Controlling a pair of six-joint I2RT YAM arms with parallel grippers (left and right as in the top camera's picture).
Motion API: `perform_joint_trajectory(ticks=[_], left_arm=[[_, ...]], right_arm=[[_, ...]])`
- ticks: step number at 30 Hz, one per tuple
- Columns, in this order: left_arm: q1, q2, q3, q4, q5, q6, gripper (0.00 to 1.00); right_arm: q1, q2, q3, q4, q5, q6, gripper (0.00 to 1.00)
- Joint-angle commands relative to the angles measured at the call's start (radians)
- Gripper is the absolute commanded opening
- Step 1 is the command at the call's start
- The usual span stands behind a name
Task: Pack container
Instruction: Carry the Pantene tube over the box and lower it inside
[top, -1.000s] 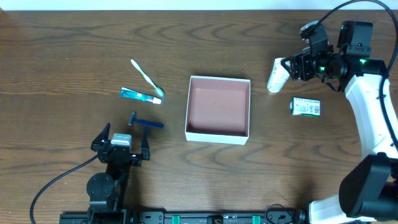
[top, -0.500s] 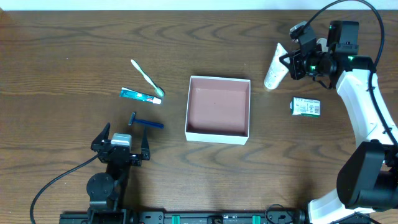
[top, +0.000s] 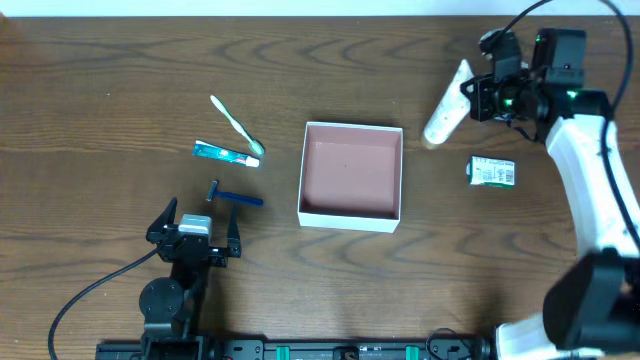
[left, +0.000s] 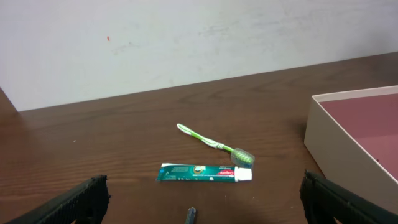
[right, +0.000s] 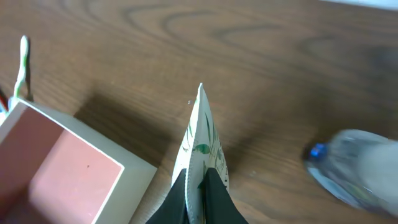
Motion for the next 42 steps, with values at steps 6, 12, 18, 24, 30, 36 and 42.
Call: perform_joint_trajectory(ticks=[6,12,18,24,30,36,42], left_arm=[[0.004,-0.005,-0.017,-0.034,0.018,-0.005,0.98],[0.004,-0.005,-0.017,-0.034,0.018,-0.005,0.98],[0.004,-0.005,-0.017,-0.034,0.018,-0.005,0.98],[0.004,-0.005,-0.017,-0.034,0.018,-0.005,0.98],[0.004,-0.005,-0.017,-0.034,0.018,-0.005,0.98],[0.004,-0.005,-0.017,-0.034,0.018,-0.005,0.98],[0.004,-0.005,-0.017,-0.034,0.018,-0.005,0.98]], right_arm=[[0.166,-0.315,0.136,-0.103,0.235,0.143,0.02],[0.364,-0.368,0.136,-0.159,0.423,0.361,0.02],[0.555,-0.302,0.128,-0.198,0.62,0.544,0.01],[0.706,-0.197,0.128,-0.182,0.78,0.642,0.02],[0.798,-0.061,0.129,-0.144,0.877,0.71,0.01],[0.839,0.043,0.129,-0.066,0.901,0.724,0.01],[0.855,0.105,0.128,-0.006,0.972,0.743,0.01]])
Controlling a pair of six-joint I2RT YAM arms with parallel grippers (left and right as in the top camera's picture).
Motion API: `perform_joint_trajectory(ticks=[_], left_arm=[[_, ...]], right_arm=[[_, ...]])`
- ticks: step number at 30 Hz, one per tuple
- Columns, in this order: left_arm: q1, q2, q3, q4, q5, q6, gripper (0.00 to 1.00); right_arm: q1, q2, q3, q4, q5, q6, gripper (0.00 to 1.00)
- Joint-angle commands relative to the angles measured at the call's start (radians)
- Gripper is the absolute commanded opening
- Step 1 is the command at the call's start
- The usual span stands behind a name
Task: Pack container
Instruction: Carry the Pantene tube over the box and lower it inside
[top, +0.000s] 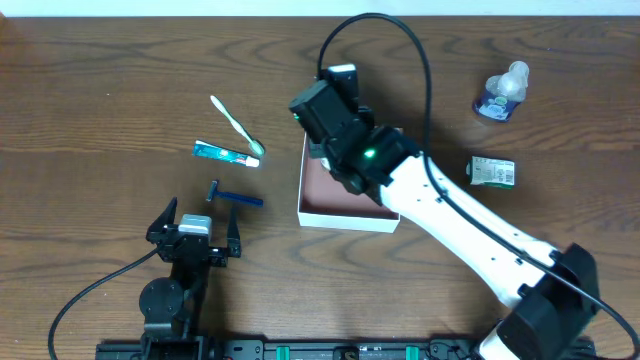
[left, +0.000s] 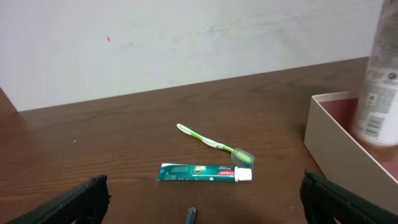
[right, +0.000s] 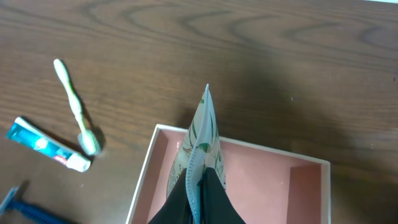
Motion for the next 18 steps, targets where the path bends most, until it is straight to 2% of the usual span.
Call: perform_joint_trajectory(ticks=[1,18], left_arm=[[0.004,-0.005,-0.017,-0.034,0.018,-0.005,0.98],[0.004,-0.005,-0.017,-0.034,0.018,-0.005,0.98]], right_arm=[[0.013,0.007,0.009,0.035,0.097,0.033,0.01],[0.013,0.106,0.009,0.156,0.117,0.045,0.01]])
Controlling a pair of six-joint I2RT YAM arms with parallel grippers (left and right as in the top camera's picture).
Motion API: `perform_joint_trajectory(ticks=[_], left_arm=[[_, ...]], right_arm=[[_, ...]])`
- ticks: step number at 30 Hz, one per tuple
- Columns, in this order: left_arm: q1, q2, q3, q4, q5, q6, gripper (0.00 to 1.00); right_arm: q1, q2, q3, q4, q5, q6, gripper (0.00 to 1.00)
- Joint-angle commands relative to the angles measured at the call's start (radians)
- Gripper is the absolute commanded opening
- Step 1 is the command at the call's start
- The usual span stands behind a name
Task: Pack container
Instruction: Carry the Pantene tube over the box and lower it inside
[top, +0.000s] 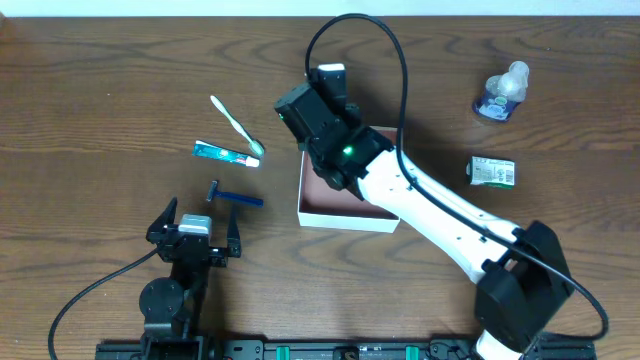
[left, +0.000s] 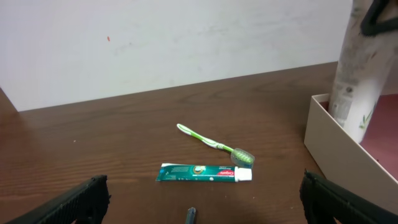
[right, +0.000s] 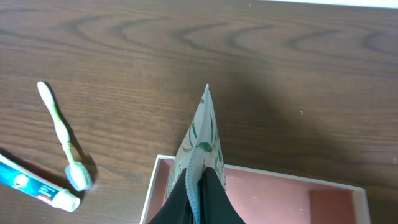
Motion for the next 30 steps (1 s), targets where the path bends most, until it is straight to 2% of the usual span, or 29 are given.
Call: perform_joint_trajectory(ticks=[1,13,14,15,16,18,21,26,30], left_arm=[[0.004,-0.005,-0.017,-0.034,0.018,-0.005,0.98],[0.004,-0.005,-0.017,-0.034,0.018,-0.005,0.98],[0.004,-0.005,-0.017,-0.034,0.018,-0.005,0.98],[0.004,-0.005,-0.017,-0.034,0.018,-0.005,0.98],[0.004,-0.005,-0.017,-0.034,0.018,-0.005,0.98],[0.004,-0.005,-0.017,-0.034,0.018,-0.005,0.98],[0.004,-0.005,-0.017,-0.034,0.018,-0.005,0.98],[0.004,-0.005,-0.017,-0.034,0.018,-0.005,0.98],[0.004,-0.005,-0.017,-0.034,0.018,-0.005,0.98]], right_arm=[[0.008,0.0,0.009,0.024,0.05,0.023,0.01],[0.008,0.013,0.009,0.035,0.05,0.076,0.01],[0.008,0.015,0.009,0.036,0.048,0.077,0.06],[0.009,0.017,0.009,0.035,0.045,0.082,0.16],[0.01,0.019,0.009,0.035,0.043,0.083,0.23],[0.01,0.023,0.009,0.035,0.042,0.083,0.33],[0.011,0.026,0.009,0.035,0.037,0.083,0.41],[0.01,0.026,0.009,0.039,0.005,0.083,0.41],[0.011,0.026,0.009,0.032,-0.031,0.11,0.37]])
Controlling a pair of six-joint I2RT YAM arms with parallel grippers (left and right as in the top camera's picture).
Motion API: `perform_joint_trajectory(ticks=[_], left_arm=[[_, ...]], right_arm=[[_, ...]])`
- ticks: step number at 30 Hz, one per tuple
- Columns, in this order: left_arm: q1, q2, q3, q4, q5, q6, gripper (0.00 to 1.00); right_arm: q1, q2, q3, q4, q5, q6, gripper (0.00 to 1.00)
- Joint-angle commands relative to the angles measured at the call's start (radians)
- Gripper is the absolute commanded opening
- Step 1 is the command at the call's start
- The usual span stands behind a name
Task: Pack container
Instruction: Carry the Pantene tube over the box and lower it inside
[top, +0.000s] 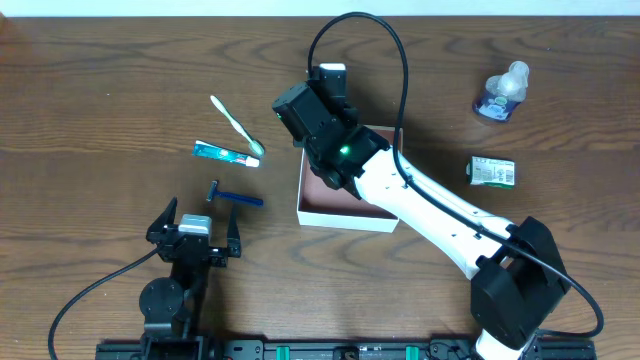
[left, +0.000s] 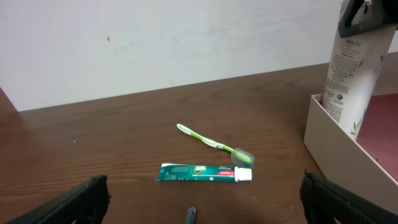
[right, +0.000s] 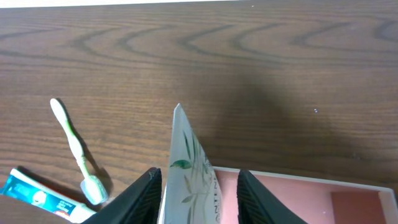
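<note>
A white lotion tube (left: 354, 68) with green leaf print stands upright in the far-left corner of the white box, against the box's left wall (left: 323, 134). My right gripper (right: 196, 193) is open, one finger on either side of the tube (right: 189, 168); the pink floor of the box (right: 298, 199) shows below. In the overhead view the right gripper (top: 318, 125) hides the tube. My left gripper (top: 195, 235) rests open and holds nothing near the front left of the table.
Left of the box (top: 350, 215) lie a green toothbrush (top: 237, 124), a toothpaste tube (top: 227, 153) and a blue razor (top: 232, 196). At the far right are a small clear bottle (top: 500, 92) and a small green packet (top: 492, 172).
My right gripper was shut on the lotion tube over the box's far-left corner; its jaws now stand apart and the tube stands in that corner. The left arm has not moved.
My right gripper held the lotion tube at the far right of the table, beside the clear bottle. Then it held the tube over the box, then over the box's far-left corner. Now its jaws are open around the tube standing there.
</note>
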Motion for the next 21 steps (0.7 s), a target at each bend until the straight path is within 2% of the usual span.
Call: perform_joint_trajectory(ticks=[1,5,9,16,21], left_arm=[[0.004,-0.005,-0.017,-0.034,0.018,-0.005,0.98],[0.004,-0.005,-0.017,-0.034,0.018,-0.005,0.98],[0.004,-0.005,-0.017,-0.034,0.018,-0.005,0.98],[0.004,-0.005,-0.017,-0.034,0.018,-0.005,0.98],[0.004,-0.005,-0.017,-0.034,0.018,-0.005,0.98]], right_arm=[[0.011,0.014,0.009,-0.006,-0.026,0.045,0.35],[0.021,0.015,0.009,-0.023,-0.048,0.077,0.24],[0.035,0.014,0.009,-0.042,-0.05,0.122,0.22],[0.042,0.015,0.009,-0.052,-0.046,0.149,0.24],[0.032,0.011,0.01,-0.047,-0.019,0.112,0.37]])
